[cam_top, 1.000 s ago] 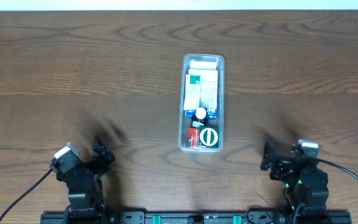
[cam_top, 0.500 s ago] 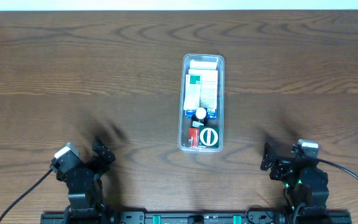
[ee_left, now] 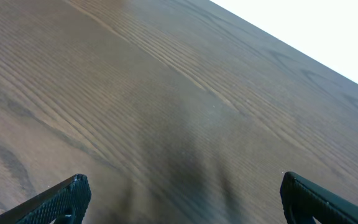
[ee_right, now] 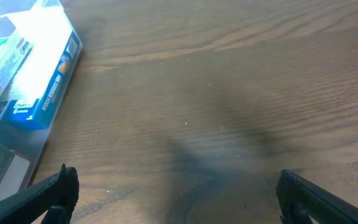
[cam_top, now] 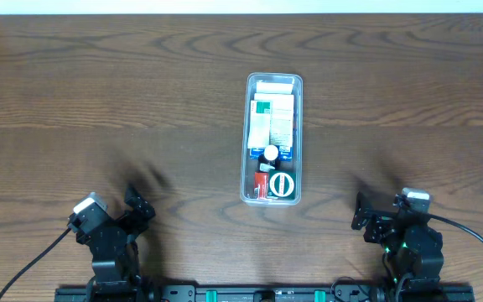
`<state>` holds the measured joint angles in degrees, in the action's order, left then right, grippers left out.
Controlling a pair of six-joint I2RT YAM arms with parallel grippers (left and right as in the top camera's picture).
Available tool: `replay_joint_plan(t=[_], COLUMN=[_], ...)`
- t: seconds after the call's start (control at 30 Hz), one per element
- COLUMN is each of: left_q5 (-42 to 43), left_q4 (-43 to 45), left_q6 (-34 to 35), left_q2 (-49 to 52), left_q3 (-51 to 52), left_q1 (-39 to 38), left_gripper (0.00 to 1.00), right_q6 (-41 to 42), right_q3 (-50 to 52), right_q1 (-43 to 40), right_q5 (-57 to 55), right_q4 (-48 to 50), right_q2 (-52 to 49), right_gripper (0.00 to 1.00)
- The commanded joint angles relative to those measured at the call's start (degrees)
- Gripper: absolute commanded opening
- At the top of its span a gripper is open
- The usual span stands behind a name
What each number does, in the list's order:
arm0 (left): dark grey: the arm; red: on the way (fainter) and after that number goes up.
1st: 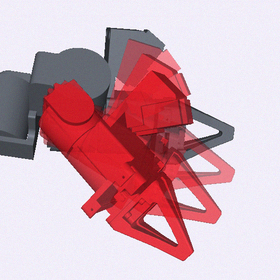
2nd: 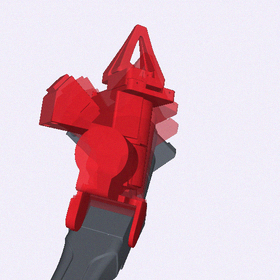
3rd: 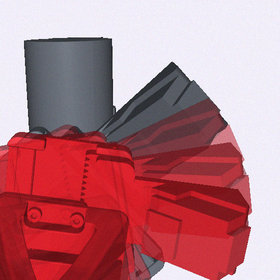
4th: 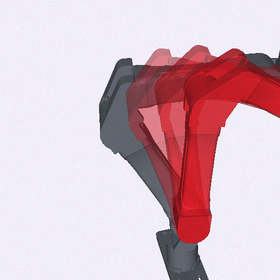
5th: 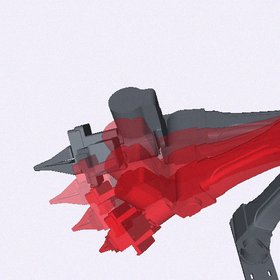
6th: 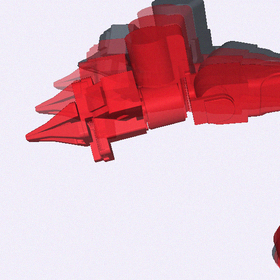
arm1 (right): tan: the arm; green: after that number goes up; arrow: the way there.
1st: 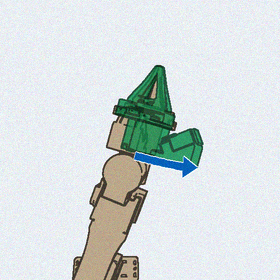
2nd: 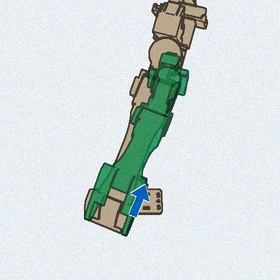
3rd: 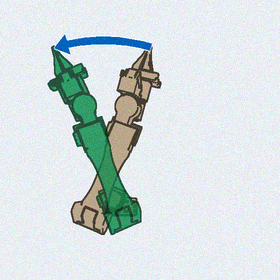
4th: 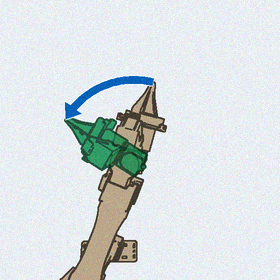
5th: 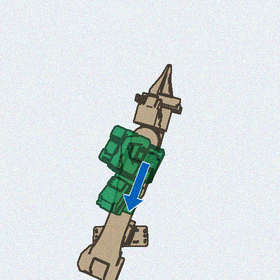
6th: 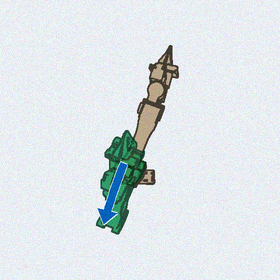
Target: Pack container
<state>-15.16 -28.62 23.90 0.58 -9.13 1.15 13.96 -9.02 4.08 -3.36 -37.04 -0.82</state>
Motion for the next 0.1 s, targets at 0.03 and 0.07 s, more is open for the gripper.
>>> replay_joint_plan(t=[0.03, 0.07], left_q5=[-0.3, -0.3], left_q4=[0.1, 0.1], left_q6=[-0.7, -0.7], left_q2=[-0.4, -0.4], left_q3=[1.1, 1.1], left_q1=[0.4, 0.4], left_gripper=[0.98, 0.98], right_q6=[-0.8, -0.8], right_q3=[0.1, 0.1], right_q1=[-0.3, -0.3], right_q5=[0.2, 0.2], right_q4=[0.0, 0.0], right_q2=[0.5, 0.5], right_gripper=[0.99, 0.99])
